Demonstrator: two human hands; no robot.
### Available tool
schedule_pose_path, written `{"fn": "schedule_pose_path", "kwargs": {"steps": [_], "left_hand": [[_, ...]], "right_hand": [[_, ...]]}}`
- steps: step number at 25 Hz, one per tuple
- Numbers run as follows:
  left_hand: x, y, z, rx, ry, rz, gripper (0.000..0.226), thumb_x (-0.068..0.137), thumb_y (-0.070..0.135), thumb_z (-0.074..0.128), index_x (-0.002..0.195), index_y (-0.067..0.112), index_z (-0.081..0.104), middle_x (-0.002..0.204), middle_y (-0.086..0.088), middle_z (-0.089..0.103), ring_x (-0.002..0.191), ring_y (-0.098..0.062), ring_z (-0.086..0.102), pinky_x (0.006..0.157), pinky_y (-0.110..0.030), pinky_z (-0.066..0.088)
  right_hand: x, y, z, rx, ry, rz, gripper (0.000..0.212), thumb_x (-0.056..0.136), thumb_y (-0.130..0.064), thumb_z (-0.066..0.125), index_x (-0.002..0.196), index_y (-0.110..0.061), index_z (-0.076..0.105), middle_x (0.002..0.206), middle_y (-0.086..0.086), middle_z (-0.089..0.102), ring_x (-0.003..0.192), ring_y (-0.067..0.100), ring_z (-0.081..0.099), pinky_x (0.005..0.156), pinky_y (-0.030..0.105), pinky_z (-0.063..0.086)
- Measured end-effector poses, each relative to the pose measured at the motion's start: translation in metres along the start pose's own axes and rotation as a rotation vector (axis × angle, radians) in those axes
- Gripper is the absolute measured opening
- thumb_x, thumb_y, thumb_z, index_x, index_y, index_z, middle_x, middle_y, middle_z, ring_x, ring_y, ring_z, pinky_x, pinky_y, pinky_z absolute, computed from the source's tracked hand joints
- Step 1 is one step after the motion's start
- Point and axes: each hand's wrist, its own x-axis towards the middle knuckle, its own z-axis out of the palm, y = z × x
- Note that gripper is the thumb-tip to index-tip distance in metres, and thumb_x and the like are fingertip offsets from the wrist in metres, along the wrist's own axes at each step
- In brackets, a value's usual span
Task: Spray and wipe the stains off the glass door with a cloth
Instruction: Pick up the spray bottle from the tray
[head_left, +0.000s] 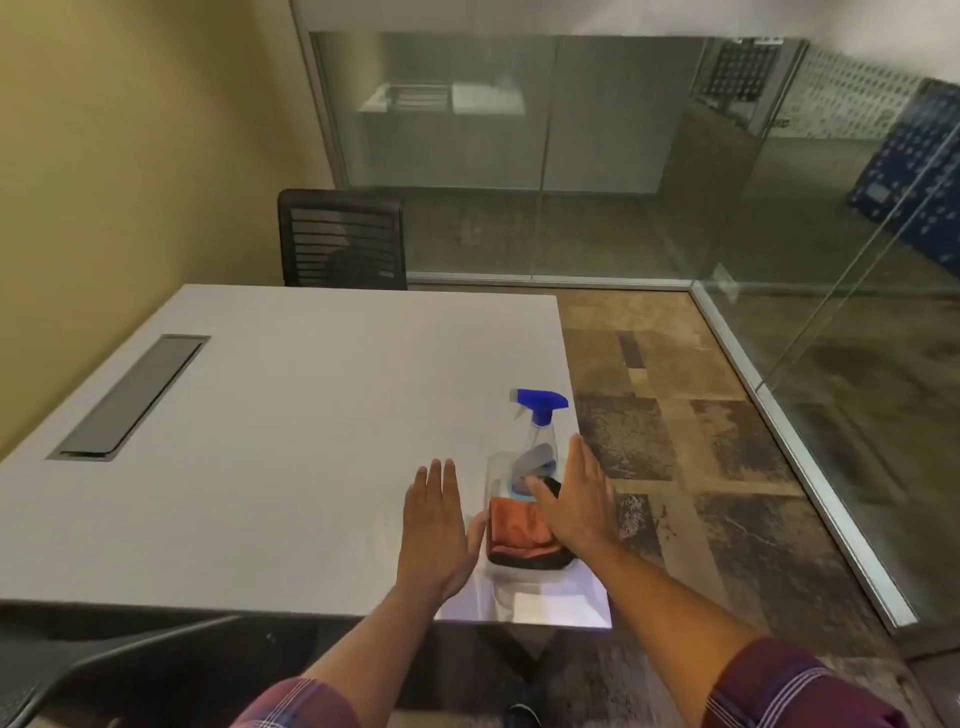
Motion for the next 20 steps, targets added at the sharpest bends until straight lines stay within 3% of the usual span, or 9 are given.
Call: {"fn": "schedule_pose_path", "kwargs": {"steps": [3, 5, 8, 13, 17, 20], "left_hand": [[0.028, 0.008, 0.004, -0.08, -0.063, -0.065, 0.092, 0.105, 0.075, 0.014, 0.172, 0.016, -0.007, 0.184, -0.009, -0.004, 0.171, -0.028, -0.003, 0.137, -0.041, 0.001], [0.048, 0.012, 0.008, -0.122, -0.072, -0.081, 0.081, 0.113, 0.058, 0.032, 0.173, 0.017, -0.003, 0.184, -0.008, -0.002, 0.171, -0.027, -0.002, 0.137, -0.041, 0.002], [0.07, 0.017, 0.015, -0.175, -0.074, -0.078, 0.078, 0.113, 0.052, 0.04, 0.173, 0.016, 0.004, 0.184, -0.008, 0.005, 0.171, -0.027, 0.004, 0.137, -0.042, 0.006], [0.088, 0.021, 0.022, -0.288, -0.082, -0.077, 0.074, 0.111, 0.042, 0.054, 0.172, 0.018, 0.018, 0.181, -0.006, 0.022, 0.168, -0.025, 0.019, 0.136, -0.042, 0.017], [0.095, 0.021, 0.02, -0.368, -0.067, -0.05, 0.074, 0.108, 0.036, 0.063, 0.17, 0.019, 0.025, 0.178, -0.004, 0.03, 0.165, -0.024, 0.028, 0.134, -0.039, 0.022], [0.096, 0.026, 0.009, -0.391, -0.059, -0.017, 0.077, 0.105, 0.038, 0.069, 0.168, 0.02, 0.03, 0.176, -0.001, 0.035, 0.162, -0.02, 0.033, 0.131, -0.034, 0.024]], "right_hand": [[0.038, -0.002, -0.001, 0.181, -0.052, 0.096, 0.096, 0.099, -0.055, 0.066, 0.168, -0.017, 0.011, 0.177, 0.005, 0.019, 0.16, 0.03, 0.027, 0.126, 0.046, 0.031], [0.062, -0.007, -0.003, 0.202, -0.101, 0.098, 0.087, 0.097, -0.051, 0.071, 0.164, -0.017, 0.028, 0.168, 0.008, 0.038, 0.151, 0.032, 0.044, 0.116, 0.045, 0.042], [0.086, -0.01, -0.001, 0.225, -0.126, 0.097, 0.057, 0.097, -0.045, 0.073, 0.14, -0.013, 0.053, 0.141, 0.01, 0.064, 0.125, 0.03, 0.064, 0.091, 0.034, 0.05], [0.1, -0.01, -0.008, 0.401, -0.177, 0.114, 0.043, 0.096, -0.038, 0.076, 0.128, -0.012, 0.062, 0.133, 0.008, 0.068, 0.115, 0.027, 0.067, 0.097, 0.041, 0.059], [0.097, -0.013, -0.036, 0.459, -0.159, 0.042, 0.042, 0.096, -0.035, 0.077, 0.127, -0.011, 0.064, 0.119, 0.002, 0.066, 0.106, 0.019, 0.061, 0.088, 0.029, 0.046], [0.083, -0.019, -0.062, 0.532, -0.122, -0.024, 0.033, 0.095, -0.034, 0.078, 0.118, -0.016, 0.064, 0.106, -0.004, 0.068, 0.095, 0.013, 0.065, 0.075, 0.02, 0.044]]}}
